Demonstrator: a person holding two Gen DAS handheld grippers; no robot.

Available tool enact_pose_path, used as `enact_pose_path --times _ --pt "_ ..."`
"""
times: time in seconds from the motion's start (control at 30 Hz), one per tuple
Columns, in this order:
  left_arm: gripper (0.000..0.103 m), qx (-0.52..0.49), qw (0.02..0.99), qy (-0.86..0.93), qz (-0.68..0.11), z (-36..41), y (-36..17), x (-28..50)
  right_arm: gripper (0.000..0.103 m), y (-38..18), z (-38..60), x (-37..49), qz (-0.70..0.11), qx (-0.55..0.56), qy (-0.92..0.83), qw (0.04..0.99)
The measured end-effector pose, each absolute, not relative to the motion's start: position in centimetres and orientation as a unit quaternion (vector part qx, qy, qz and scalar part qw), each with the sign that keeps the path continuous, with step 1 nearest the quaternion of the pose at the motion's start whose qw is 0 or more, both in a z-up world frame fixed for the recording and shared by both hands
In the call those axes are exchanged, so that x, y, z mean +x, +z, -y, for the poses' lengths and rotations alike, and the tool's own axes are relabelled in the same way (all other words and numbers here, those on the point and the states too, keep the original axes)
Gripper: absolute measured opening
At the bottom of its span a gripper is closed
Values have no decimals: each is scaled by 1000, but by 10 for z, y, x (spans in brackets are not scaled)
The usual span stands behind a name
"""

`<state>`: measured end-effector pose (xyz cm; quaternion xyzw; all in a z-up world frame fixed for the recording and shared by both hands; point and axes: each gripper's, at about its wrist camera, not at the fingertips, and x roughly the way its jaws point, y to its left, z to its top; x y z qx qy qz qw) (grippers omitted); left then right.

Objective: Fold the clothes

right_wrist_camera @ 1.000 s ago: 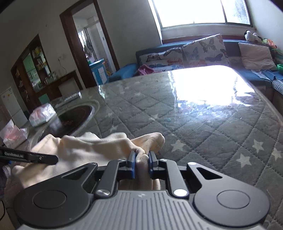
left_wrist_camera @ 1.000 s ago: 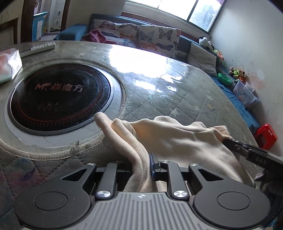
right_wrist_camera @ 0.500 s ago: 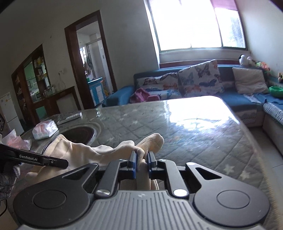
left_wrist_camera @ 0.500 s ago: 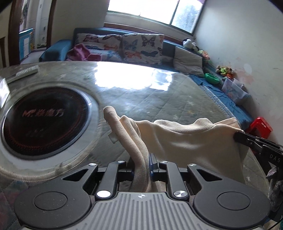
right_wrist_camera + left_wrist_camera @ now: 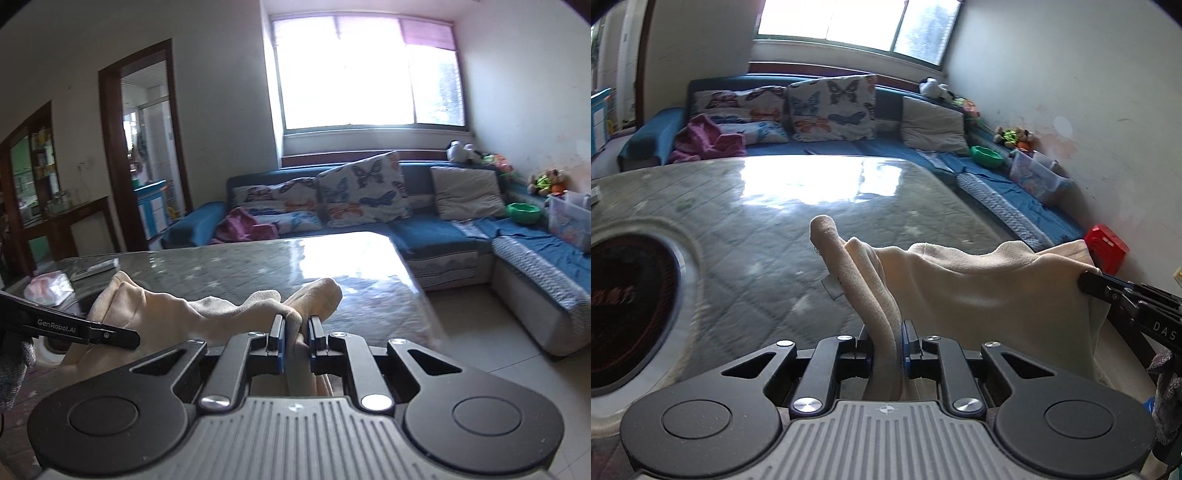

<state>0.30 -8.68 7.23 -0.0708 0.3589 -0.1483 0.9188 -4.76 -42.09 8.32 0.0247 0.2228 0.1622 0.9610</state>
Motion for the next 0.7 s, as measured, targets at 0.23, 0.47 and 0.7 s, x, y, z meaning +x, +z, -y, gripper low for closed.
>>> enact_pose_path --times 0.23,0.47,0.7 --pt "16 -55 915 -161 -365 123 72 18 11 89 450 -42 -220 16 127 967" --pt "16 -40 914 -169 -367 149 74 32 11 90 468 -33 -216 14 108 970" --pt "16 -32 913 -173 -369 165 76 44 11 91 480 -25 -216 12 98 972"
